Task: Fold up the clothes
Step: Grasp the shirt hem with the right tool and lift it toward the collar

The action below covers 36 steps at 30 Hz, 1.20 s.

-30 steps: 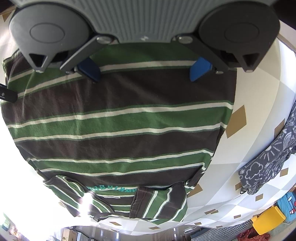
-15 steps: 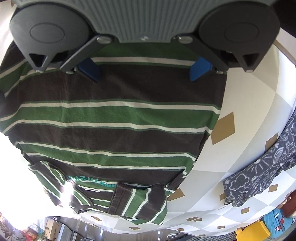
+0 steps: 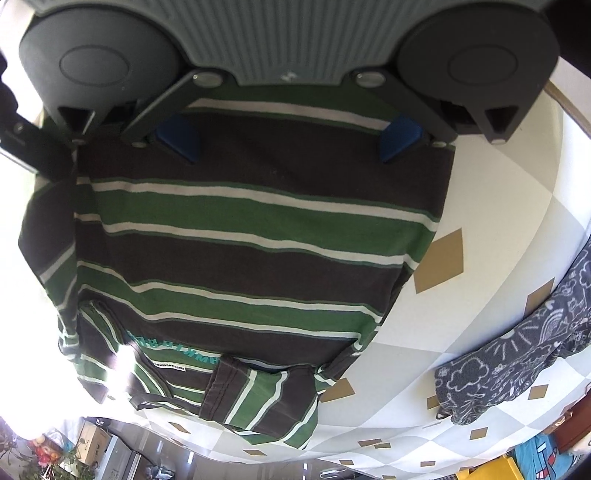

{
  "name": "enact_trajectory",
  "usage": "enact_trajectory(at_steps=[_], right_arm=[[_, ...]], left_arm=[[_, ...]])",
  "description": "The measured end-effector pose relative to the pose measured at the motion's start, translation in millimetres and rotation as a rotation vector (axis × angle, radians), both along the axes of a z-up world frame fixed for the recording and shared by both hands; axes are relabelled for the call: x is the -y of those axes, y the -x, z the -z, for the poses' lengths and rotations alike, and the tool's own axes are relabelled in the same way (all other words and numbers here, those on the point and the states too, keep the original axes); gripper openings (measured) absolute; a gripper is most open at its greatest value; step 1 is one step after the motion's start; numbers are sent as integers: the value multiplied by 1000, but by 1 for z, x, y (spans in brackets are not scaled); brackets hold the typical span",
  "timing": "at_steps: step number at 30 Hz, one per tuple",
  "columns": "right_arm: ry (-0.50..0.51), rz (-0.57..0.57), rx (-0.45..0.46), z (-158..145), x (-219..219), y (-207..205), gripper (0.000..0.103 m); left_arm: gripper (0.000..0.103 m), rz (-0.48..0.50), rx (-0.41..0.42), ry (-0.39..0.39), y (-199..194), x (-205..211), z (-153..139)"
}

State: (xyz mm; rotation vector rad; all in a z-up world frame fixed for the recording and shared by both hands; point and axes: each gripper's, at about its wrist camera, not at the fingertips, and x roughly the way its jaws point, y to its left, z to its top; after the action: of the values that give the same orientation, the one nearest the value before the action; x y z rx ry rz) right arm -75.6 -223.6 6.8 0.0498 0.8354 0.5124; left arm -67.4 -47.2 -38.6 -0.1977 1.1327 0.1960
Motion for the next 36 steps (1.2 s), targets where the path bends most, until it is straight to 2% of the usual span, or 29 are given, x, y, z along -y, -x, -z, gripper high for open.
enact_trajectory(at_steps=[6,10,12,15,22,30,36], right_arm=[[83,-68,-65,28,-20,-3,7],[99,-62,-91,34,-22,-5,7],[91,-56,-90,30,-20,-6,16],[77,-45,-81,22,-17,-6,23],[74,12,-70,6,-8,-11,29],[105,103,-90,2,-3,-28,34],[69,167,-132,0,7,-48,35]], left_arm=[[103,-8,0,3,-1,-2,-1],[103,-3,-3,-6,-1,0,-1],[103,-4,-3,-7,-2,0,-1],[103,-19,1,1,-3,-2,-3],[103,-50,20,16,-10,-11,-12],[103,1,-12,-15,-23,-3,-13],[103,79,-25,-65,-34,3,-16]])
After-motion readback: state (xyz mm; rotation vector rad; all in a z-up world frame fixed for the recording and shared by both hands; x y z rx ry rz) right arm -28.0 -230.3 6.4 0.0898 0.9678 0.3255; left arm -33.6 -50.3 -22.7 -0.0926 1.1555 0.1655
